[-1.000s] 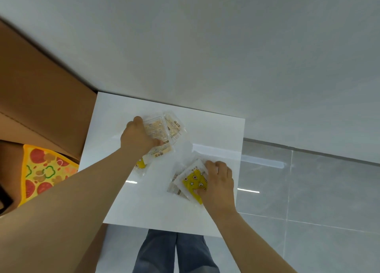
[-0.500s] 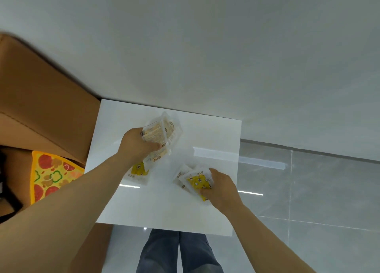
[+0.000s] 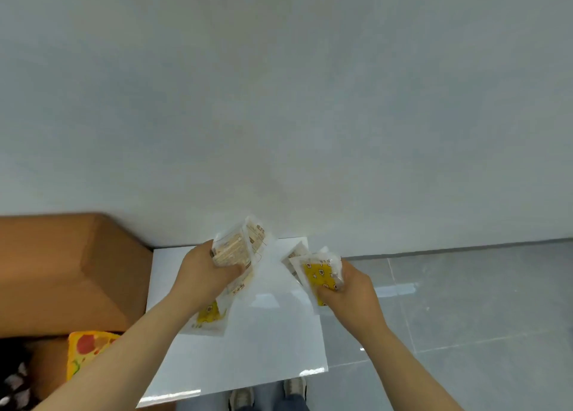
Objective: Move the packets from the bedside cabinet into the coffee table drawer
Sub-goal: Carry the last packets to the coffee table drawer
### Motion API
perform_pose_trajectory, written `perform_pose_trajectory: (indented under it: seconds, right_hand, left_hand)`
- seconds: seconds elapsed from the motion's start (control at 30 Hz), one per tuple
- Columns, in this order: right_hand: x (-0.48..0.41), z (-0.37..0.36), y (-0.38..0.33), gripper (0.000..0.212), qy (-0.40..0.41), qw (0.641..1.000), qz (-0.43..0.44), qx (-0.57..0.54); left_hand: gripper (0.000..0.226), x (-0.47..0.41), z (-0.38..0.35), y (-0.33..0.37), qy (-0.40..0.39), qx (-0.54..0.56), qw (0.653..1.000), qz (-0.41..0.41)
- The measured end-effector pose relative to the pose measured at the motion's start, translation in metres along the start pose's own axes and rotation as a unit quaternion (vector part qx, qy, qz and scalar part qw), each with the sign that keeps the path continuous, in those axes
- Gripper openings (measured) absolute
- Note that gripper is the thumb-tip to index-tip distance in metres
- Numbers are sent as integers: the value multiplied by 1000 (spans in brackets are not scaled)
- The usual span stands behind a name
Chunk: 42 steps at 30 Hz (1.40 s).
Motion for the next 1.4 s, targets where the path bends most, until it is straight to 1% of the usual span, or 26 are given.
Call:
perform_pose_trajectory:
  seconds: [0.07,0.13,0.17,0.33,0.4,0.53,0.63,0.73,0.93,1.0,1.07,1.23,1.4]
  right_hand:
    - [20,30,-22,26,44,999,11,-17]
    - [39,63,-44,25,94,995,28,-36]
    - [50,81,-53,25,118,991,37,-44]
    - [108,173,-87,21,234,965,84,-83]
    - [136,215,-93,21,287,949,95,-89]
    - [203,296,-94,23,391,907,123,-94]
    - [256,343,-81,27,455,876,139,-80]
    - [315,386,-59,35,512,843,150,-72]
    - [443,456,0,45,605,777,166,-56]
    - [483,473,20,43,633,755,163,-54]
    - [521,487,42,39,658,734,157,-53]
    - [597,513,92,39,715,687,127,-33]
    - [645,533,140,38,755,649,89,-26]
  left_hand:
    - [20,18,12,41,-8,-6,999,-52]
    - [14,35,22,82,-15,-17,995,-102]
    - [15,43,25,102,-18,-19,992,-126]
    - [29,86,26,205,-46,-2,967,-252]
    - [31,105,16,249,-63,0,951,-301]
    - [29,156,-13,329,-88,28,918,-386]
    - [32,205,-39,377,-109,54,886,-447]
    - [31,261,-74,414,-133,78,853,-498]
    - [31,381,-152,460,-193,118,792,-567]
    - [32,417,-177,470,-217,130,773,-582]
    - [32,452,-204,478,-243,145,755,-591]
    - [34,522,-273,495,-310,174,715,-602]
    - [39,570,-342,516,-363,153,687,-611]
Point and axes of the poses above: each hand's wrist, its own x-axis away from the middle knuckle, its own z-axis out of the back of the hand, y = z × x, the point moved 1 cm from there along -x, towards the middle knuckle, and after that the axes turned 1 degree about -x, right-handed, at the moved point
